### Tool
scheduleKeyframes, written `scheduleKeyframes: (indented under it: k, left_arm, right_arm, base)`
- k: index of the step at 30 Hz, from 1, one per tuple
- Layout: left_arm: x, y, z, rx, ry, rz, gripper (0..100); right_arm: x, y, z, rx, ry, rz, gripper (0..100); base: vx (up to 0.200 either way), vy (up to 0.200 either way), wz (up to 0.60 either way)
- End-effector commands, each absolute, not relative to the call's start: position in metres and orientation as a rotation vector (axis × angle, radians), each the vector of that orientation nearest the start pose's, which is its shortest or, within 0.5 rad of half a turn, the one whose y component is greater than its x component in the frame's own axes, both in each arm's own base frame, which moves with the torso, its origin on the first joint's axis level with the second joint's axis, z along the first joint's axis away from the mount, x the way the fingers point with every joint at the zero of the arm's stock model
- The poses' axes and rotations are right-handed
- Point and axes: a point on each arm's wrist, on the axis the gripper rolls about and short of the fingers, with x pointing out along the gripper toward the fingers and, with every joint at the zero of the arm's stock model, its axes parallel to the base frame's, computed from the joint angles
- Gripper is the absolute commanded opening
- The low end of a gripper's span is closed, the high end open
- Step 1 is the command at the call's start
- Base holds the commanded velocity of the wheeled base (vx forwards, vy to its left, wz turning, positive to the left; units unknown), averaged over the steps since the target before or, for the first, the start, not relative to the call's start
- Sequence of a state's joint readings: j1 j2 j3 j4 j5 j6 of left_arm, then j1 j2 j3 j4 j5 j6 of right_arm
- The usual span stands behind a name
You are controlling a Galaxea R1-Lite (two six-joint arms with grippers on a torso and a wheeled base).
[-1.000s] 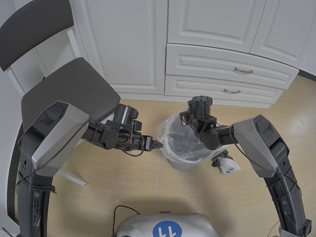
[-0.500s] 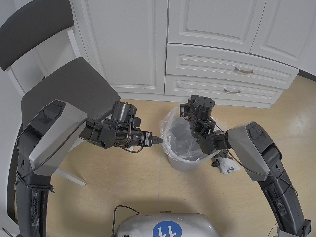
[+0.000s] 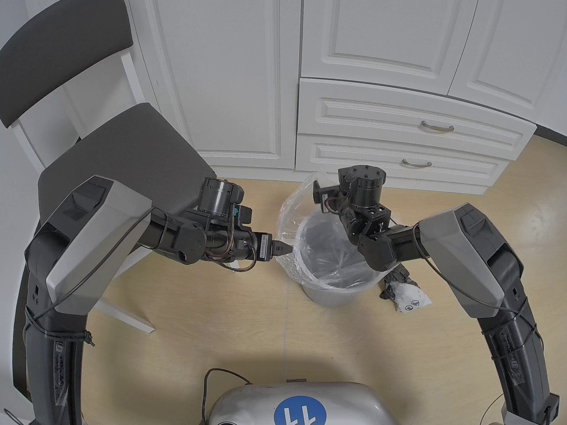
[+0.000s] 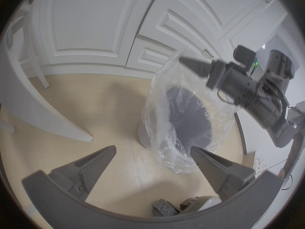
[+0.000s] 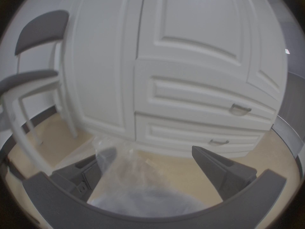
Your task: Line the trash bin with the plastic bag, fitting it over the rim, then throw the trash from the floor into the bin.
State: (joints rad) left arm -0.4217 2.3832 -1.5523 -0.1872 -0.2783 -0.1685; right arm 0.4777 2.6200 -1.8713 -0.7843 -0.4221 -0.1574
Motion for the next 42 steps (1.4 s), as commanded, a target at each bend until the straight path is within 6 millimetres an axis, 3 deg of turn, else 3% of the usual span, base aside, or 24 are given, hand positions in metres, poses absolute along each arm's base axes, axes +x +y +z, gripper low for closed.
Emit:
scheduleKeyframes:
  k: [1, 5, 8, 13, 17, 26, 29, 35, 42]
  left_arm:
    - [0.425, -0.199, 0.071, -0.11, 0.702, -0.633, 100]
    - [0.419, -0.199, 0.07, -0.12, 0.662, -0.693, 100]
    - [0.416, -0.202, 0.063, -0.109, 0.546, -0.721, 100]
    - [0.412, -0.207, 0.066, -0.058, 0.485, -0.753, 100]
    - [0.41, -0.216, 0.073, -0.061, 0.47, -0.768, 100]
    - [0.438, -0.236, 0.107, -0.388, 0.547, -0.696, 100]
    - [0.446, -0.239, 0.108, -0.408, 0.613, -0.662, 100]
    - [0.461, -0.246, 0.102, -0.42, 0.654, -0.522, 100]
    - [0.463, -0.248, 0.095, -0.414, 0.672, -0.506, 100]
  right_arm:
    - [0.402, 0.213, 0.115, -0.279, 0.311, 0.301, 100]
    - [0.382, 0.197, 0.136, -0.257, 0.308, 0.296, 100]
    - [0.35, 0.178, 0.148, -0.262, 0.344, 0.283, 100]
    - [0.323, 0.166, 0.143, -0.22, 0.399, 0.258, 100]
    - [0.32, 0.163, 0.129, -0.055, 0.43, 0.243, 100]
    - [0.338, 0.154, 0.08, -0.009, 0.416, 0.206, 100]
    - [0.346, 0.157, 0.065, -0.016, 0.431, 0.172, 100]
    - [0.361, 0.158, 0.055, -0.026, 0.422, 0.102, 100]
    - [0.4, 0.144, 0.043, -0.008, 0.377, -0.028, 100]
  base:
    - [0.0, 0.0, 0.0]
    - [0.0, 0.0, 0.0]
    - [0.0, 0.0, 0.0]
    - [0.0, 0.0, 0.0]
    - [0.0, 0.0, 0.0]
    - [0.0, 0.0, 0.0]
    - [0.0, 0.0, 0.0]
    - [0.0, 0.0, 0.0]
    - [0.0, 0.0, 0.0]
